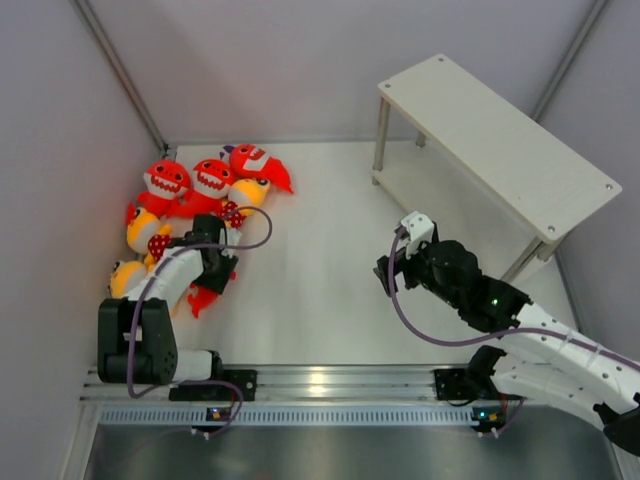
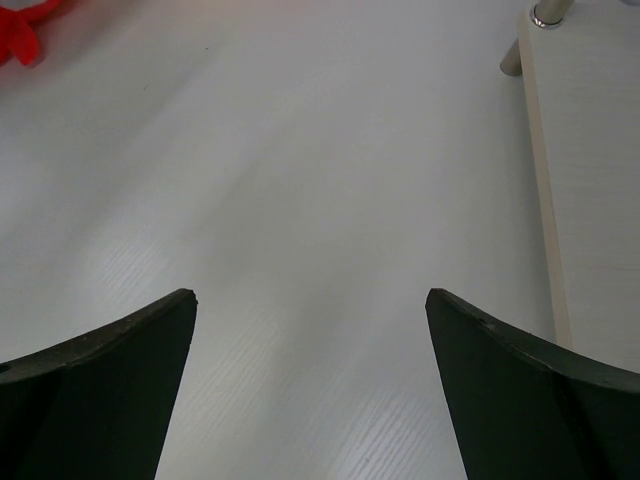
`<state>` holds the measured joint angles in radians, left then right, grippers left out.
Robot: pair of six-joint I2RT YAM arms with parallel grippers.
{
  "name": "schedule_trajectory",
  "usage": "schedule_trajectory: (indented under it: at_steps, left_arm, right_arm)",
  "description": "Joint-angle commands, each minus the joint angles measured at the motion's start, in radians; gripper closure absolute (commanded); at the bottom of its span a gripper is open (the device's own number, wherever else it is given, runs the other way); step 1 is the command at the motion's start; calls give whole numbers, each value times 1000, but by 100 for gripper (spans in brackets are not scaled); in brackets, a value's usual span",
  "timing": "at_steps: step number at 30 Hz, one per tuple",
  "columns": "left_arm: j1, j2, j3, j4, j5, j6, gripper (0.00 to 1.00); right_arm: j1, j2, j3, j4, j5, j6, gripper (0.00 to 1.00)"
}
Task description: Place and organize the stuffed toys onto the shelf
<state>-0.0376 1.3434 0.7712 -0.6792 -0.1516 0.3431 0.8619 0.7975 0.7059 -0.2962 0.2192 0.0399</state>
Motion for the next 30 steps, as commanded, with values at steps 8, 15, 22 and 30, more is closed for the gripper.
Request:
schedule_trajectory:
  at_steps: [8,15,22,30]
  left_arm:
    - [-4,-38,51,63,4,36,100]
    - [-24,-168,235,-129,182,157,100]
    - [-298,4,440,-186,126,154,100]
    - [-576,195,710,-189,161,195,100]
  right_arm:
    - [9,5,36,16,46,-29,1]
    - [8,-52,105,-7,48,-31,0]
    - [8,-46,329,-83,43,-93,1]
    - [8,11,670,-210,282,-72,0]
